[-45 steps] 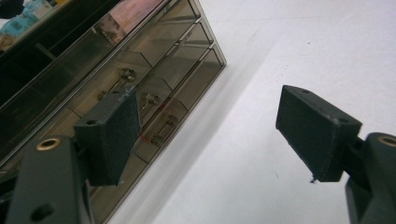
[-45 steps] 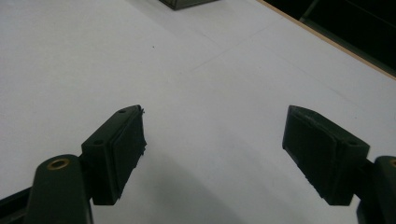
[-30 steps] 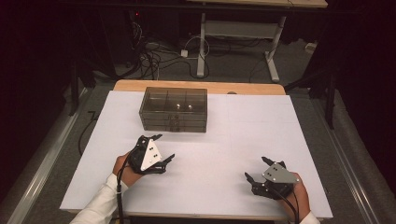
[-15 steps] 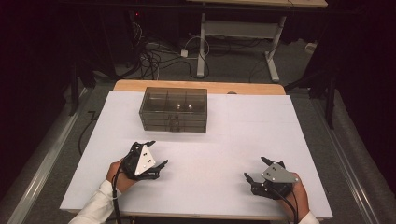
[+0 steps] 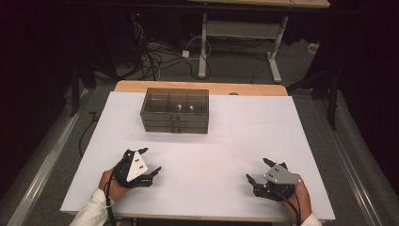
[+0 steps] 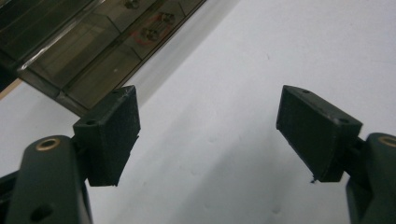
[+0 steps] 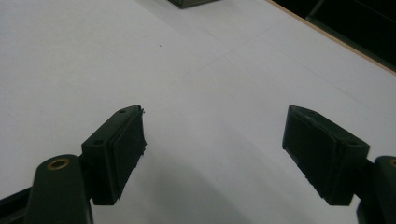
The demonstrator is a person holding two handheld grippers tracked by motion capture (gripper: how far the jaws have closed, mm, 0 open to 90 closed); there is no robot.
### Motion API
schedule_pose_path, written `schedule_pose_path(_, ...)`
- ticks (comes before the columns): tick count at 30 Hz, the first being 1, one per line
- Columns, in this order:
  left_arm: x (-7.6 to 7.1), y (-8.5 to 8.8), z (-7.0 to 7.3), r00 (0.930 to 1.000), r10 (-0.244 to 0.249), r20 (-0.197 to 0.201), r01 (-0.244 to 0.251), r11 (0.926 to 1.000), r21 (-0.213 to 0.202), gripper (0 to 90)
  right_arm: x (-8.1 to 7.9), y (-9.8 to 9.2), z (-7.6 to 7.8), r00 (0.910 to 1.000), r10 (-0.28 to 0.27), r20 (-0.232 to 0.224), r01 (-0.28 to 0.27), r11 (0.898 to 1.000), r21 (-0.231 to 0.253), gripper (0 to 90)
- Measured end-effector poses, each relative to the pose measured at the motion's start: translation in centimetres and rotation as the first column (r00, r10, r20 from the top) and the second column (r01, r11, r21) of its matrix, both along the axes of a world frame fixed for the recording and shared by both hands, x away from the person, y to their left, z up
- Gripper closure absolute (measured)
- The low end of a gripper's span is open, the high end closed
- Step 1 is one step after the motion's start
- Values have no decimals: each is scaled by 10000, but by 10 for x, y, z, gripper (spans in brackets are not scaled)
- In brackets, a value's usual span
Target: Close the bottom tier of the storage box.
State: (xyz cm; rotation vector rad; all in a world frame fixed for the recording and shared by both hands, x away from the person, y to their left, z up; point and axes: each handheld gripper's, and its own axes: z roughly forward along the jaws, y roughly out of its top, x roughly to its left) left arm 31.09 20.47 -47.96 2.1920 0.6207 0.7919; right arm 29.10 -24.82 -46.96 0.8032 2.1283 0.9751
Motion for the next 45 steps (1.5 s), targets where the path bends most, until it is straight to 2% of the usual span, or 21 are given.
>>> schedule_pose_path(5,-4,6,-2,9997,92,-219,-92,10000,4,211,1,1,0,10000,19,-3,-19,10000,32,223)
schedule_pose_path(12,-3,7,-2,9999,-26,-103,25,10000,-47,211,0,4,1,10000,60,40,-60,10000,-68,223)
schedule_pose_path(21,3,9,-1,9996,166,-214,-171,9996,-229,211,4,3,0,9999,-17,-114,18,10000,70,223)
schedule_pose_path(23,1,8,-1,9997,193,-138,-194,9998,-50,211,4,3,0,10000,19,-79,-19,10000,34,223)
schedule_pose_path(26,-2,8,1,9999,146,-14,-146,9999,-41,211,3,3,0,9999,130,-11,-130,9999,-47,223)
schedule_pose_path(30,0,10,2,9996,255,-83,-257,9995,-181,211,4,1,2,10000,25,45,-25,10000,41,223)
schedule_pose_path(35,2,13,1,9993,353,-77,-353,9994,-28,210,4,2,2,10000,18,31,-19,10000,80,223)
schedule_pose_path(36,3,14,1,9992,370,-126,-372,9992,-152,210,5,2,2,10000,32,17,-32,10000,45,223)
schedule_pose_path(45,6,12,1,9988,454,-182,-457,9989,-142,210,5,-1,2,10000,-1,-52,2,9998,217,223)
